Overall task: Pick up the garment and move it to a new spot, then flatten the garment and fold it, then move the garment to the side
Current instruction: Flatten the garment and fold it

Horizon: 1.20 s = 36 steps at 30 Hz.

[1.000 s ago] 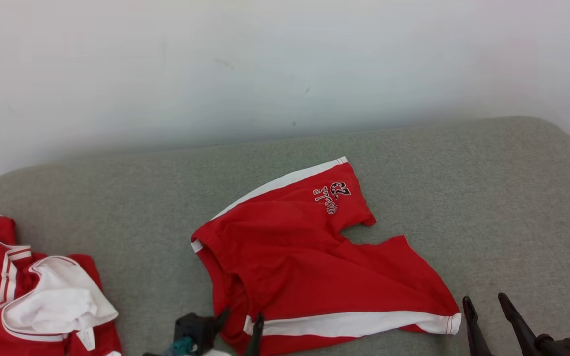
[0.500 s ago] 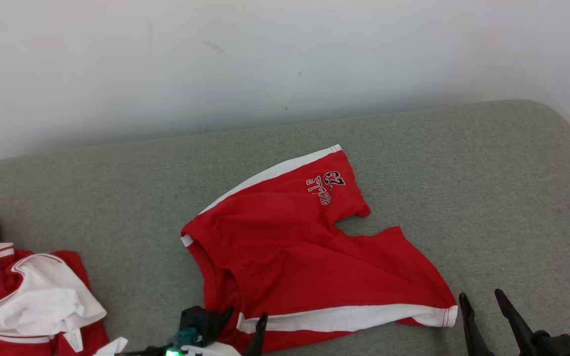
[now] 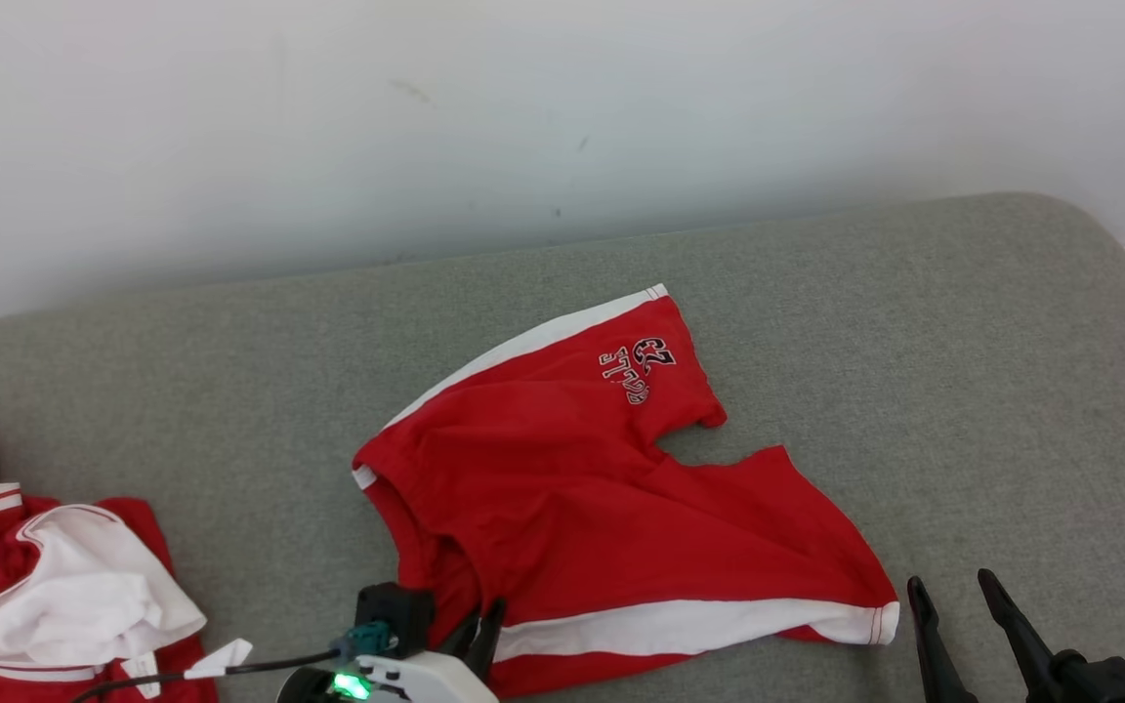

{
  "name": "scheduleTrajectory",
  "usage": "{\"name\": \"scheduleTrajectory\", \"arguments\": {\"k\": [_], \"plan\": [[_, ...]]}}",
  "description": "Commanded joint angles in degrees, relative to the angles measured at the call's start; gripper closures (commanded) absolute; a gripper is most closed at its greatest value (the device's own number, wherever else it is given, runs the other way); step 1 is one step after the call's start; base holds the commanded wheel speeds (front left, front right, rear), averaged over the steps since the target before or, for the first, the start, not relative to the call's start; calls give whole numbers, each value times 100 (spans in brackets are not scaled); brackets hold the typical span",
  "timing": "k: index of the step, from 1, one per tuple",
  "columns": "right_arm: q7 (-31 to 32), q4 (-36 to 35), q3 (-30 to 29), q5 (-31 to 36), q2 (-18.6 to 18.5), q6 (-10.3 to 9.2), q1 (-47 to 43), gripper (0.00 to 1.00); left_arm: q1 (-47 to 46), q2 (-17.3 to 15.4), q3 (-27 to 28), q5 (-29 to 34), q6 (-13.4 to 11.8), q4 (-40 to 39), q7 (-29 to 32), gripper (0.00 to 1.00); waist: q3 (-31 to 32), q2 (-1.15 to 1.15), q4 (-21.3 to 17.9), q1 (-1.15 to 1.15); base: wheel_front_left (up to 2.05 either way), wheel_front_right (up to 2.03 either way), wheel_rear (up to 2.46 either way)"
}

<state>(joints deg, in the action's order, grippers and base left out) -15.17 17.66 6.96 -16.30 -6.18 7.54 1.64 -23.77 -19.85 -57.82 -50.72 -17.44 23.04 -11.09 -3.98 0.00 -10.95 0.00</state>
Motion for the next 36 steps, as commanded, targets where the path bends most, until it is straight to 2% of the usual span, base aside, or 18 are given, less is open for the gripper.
{"name": "scheduleTrajectory", "arguments": {"k": [1,7,15,19,24,25,26,27,33,36], "plan": [[5,8,-32,-20,-49,-11,-46,0,-1,6,21,-56,40,-60,24,100,24,0,39,0,0,0,0],[5,8,-100,-2,-36,-11,-157,0,355,-143,157,-361,73,-734,37,100,147,0,183,0,0,0,0],[5,-9,-115,5,-15,-11,-278,0,1285,-687,295,-791,-239,-1840,121,100,264,0,295,0,0,0,0],[5,-28,-96,-14,-30,-11,-292,0,1667,-786,338,-984,-244,-1945,21,100,265,0,319,0,0,0,0],[5,-11,-79,-19,-56,-11,-264,0,1828,-637,417,-1097,-138,-1609,-113,100,250,0,336,0,0,0,0],[5,-3,-69,-18,-58,-11,-253,0,1804,-624,405,-1038,-128,-1497,-137,69,248,0,332,0,0,0,0],[5,3,-61,-18,-63,-11,-243,0,1772,-595,392,-981,-107,-1409,-169,49,246,0,327,0,0,0,0],[5,7,-55,-21,-66,-11,-237,0,1753,-552,405,-958,-94,-1335,-199,0,246,0,322,0,0,0,0],[5,-25,-102,-27,-132,-11,-271,0,1759,-497,704,-708,-30,-1254,-373,0,281,0,303,0,0,0,0],[5,-109,-168,-4,-154,-11,-309,0,1867,-470,1092,-227,-93,-1484,-406,0,313,0,314,0,0,0,0]]}}
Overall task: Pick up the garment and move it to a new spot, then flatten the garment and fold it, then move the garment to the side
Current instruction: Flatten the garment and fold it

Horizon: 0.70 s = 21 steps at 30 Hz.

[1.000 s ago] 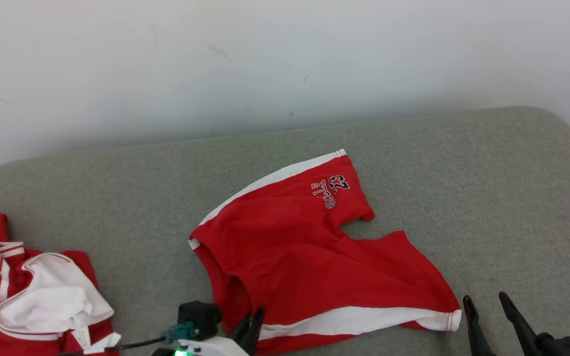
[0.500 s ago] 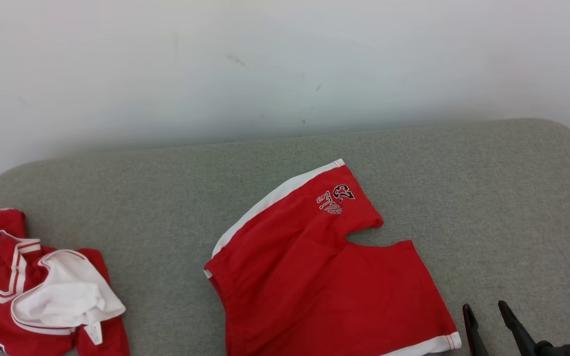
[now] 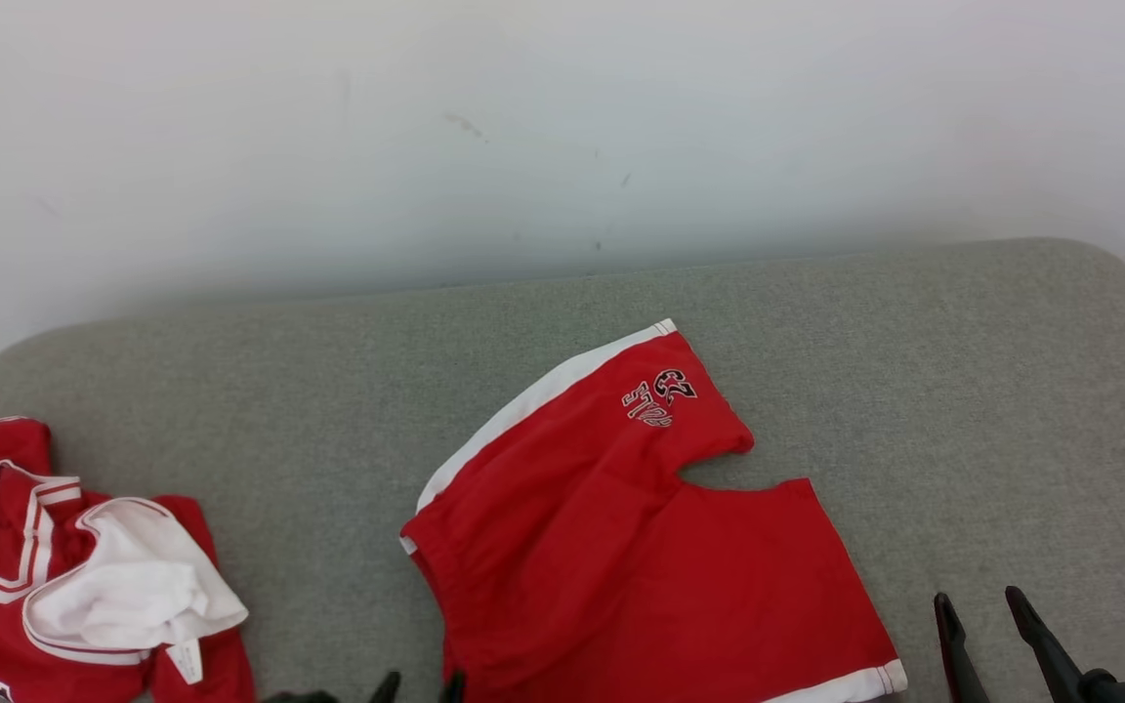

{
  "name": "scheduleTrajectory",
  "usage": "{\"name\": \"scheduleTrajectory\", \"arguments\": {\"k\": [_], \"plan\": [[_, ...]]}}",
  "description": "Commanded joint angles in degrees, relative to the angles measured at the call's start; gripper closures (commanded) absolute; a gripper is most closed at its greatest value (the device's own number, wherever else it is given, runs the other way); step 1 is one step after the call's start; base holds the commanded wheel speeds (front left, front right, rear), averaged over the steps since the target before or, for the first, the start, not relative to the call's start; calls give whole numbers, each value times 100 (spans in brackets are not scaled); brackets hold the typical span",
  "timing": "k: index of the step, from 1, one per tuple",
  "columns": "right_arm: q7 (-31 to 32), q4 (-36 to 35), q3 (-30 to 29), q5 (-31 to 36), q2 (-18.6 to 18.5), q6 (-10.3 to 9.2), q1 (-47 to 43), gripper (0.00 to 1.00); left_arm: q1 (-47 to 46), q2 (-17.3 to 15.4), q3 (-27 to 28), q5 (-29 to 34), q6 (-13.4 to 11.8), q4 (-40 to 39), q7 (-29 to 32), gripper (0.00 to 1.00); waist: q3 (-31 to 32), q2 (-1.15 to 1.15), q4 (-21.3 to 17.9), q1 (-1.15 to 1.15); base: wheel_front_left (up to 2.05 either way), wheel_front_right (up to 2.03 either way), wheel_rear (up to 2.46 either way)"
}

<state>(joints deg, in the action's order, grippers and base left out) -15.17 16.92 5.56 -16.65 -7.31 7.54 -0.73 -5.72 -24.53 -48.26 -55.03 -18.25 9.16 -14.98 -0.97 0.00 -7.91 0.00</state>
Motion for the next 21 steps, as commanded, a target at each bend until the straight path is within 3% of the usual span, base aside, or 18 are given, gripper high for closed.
{"name": "scheduleTrajectory", "arguments": {"k": [1,5,11,21], "plan": [[5,-79,-62,48,-51,-11,-84,0,152,55,334,374,-28,-197,-14,0,23,0,21,0,0,0,0],[5,-251,-125,114,-100,-11,-157,0,424,207,911,1438,49,-507,-15,0,85,0,58,0,0,0,0],[5,-509,-170,237,-194,-11,-291,0,942,741,1871,2565,266,-759,-16,0,245,0,123,0,0,0,0],[5,-518,-213,378,-161,-11,-443,0,1492,1529,3133,4215,948,-738,-17,0,412,0,268,0,0,0,0]]}}
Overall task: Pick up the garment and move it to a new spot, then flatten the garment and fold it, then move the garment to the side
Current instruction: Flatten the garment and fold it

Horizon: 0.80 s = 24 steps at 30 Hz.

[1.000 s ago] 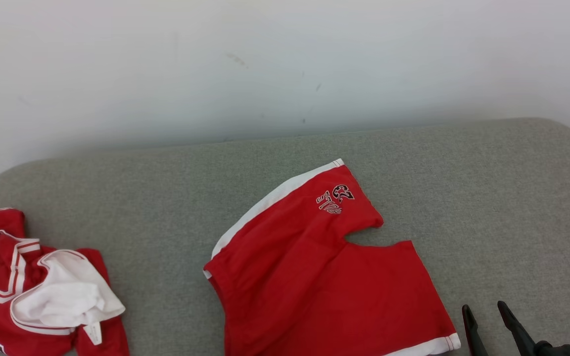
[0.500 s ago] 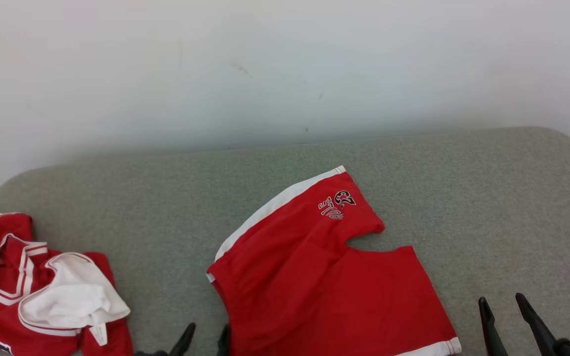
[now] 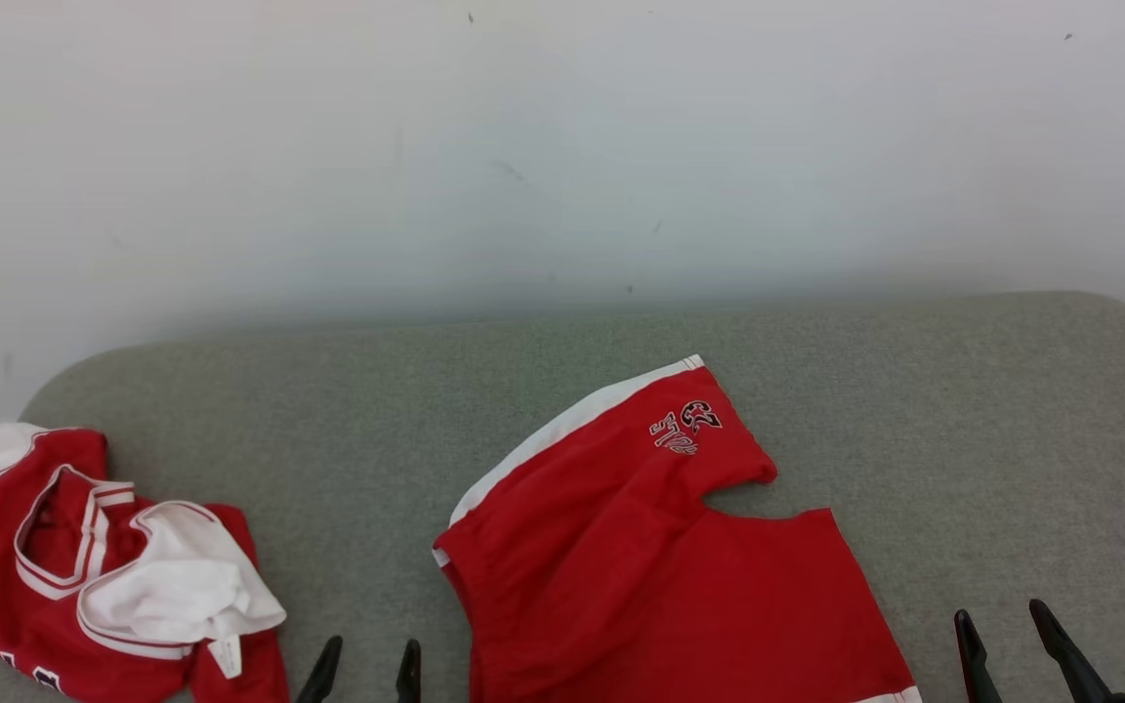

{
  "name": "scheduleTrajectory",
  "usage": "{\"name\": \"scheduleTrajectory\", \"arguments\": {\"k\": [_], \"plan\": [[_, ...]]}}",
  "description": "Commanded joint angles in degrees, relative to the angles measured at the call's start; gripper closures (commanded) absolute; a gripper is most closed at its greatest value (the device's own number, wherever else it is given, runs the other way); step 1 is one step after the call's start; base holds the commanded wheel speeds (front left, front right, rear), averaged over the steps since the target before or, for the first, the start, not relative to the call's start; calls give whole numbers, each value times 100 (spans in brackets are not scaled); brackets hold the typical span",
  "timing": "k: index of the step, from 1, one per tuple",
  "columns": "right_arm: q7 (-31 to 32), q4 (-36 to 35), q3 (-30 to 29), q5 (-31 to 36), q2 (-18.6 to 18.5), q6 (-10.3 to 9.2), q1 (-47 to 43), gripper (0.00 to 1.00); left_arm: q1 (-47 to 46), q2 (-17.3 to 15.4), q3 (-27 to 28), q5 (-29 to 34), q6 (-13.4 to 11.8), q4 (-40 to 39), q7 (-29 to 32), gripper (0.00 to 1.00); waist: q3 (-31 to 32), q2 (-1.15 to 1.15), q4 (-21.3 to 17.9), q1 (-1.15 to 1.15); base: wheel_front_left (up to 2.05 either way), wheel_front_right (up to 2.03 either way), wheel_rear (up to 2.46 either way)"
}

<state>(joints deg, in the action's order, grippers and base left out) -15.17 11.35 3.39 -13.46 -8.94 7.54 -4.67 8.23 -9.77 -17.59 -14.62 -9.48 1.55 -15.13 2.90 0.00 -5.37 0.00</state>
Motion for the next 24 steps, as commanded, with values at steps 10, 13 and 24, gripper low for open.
{"name": "scheduleTrajectory", "arguments": {"k": [10,13,24], "plan": [[5,183,18,131,65,-11,-117,0,336,545,781,680,626,154,-2,0,124,0,-19,0,0,0,0],[5,209,24,128,69,-11,-117,0,396,621,957,563,744,296,-2,0,119,0,-39,0,0,0,0],[5,301,61,66,110,-11,-77,0,451,679,1139,400,999,459,-2,0,120,0,30,0,0,0,0]]}}
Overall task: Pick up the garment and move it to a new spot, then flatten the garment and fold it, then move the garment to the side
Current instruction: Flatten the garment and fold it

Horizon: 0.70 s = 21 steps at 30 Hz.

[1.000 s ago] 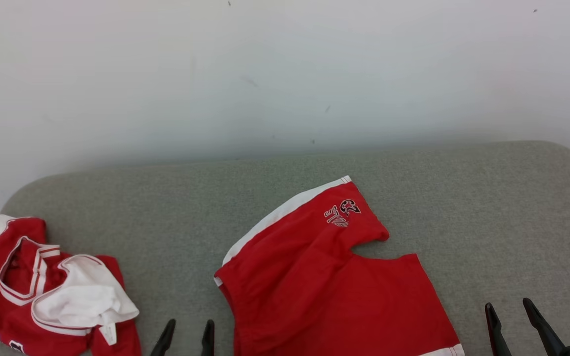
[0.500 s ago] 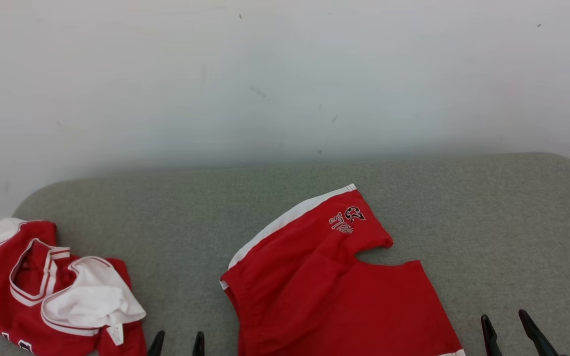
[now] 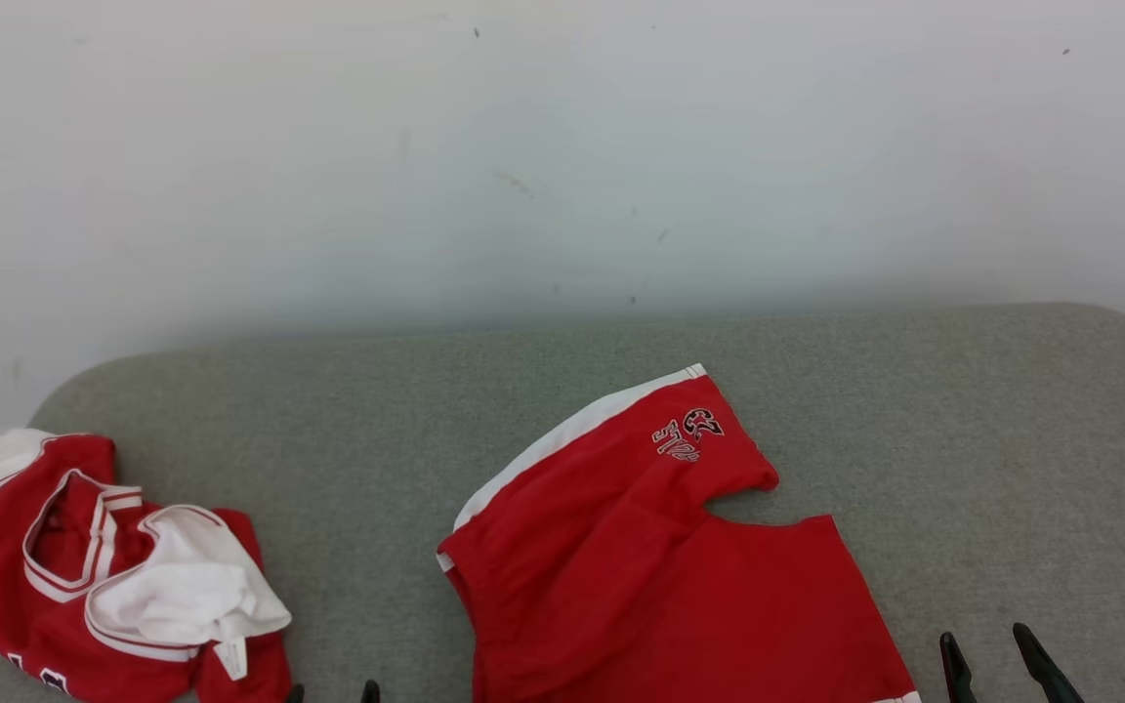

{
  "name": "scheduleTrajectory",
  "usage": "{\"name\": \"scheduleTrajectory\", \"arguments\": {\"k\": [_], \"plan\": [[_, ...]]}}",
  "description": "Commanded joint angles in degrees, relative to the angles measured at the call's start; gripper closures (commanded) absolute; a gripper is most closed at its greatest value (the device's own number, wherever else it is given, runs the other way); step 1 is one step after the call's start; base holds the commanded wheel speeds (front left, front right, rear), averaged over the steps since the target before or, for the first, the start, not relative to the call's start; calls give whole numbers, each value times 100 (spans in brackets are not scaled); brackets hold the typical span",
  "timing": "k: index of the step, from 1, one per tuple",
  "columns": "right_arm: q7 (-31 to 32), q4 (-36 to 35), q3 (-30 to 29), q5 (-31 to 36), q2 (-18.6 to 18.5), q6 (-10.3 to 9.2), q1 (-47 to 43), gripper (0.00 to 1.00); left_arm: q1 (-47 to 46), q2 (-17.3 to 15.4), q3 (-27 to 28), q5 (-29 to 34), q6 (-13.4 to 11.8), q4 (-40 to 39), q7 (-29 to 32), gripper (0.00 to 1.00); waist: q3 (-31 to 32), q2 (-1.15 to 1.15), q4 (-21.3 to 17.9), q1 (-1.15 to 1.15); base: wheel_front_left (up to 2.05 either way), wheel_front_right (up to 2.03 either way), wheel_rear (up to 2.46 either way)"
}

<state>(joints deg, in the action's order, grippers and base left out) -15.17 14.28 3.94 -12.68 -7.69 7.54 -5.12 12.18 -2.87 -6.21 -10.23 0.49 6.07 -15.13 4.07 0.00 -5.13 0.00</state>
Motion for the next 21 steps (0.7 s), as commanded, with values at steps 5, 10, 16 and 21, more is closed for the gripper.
{"name": "scheduleTrajectory", "arguments": {"k": [5,10,16,21], "plan": [[5,34,32,-19,3,-11,9,0,82,-10,-45,-48,-32,23,-2,0,12,0,36,0,0,0,0],[5,55,57,-32,14,-11,57,0,103,-9,-74,-67,-54,14,-2,0,5,0,36,0,0,0,0],[5,60,67,-40,32,-11,92,0,102,-10,-92,-96,-89,30,-2,0,0,0,23,0,0,0,0],[5,-15,40,-82,16,-11,133,0,119,-10,-141,-11,-85,8,-2,0,0,0,9,0,0,0,0]]}}
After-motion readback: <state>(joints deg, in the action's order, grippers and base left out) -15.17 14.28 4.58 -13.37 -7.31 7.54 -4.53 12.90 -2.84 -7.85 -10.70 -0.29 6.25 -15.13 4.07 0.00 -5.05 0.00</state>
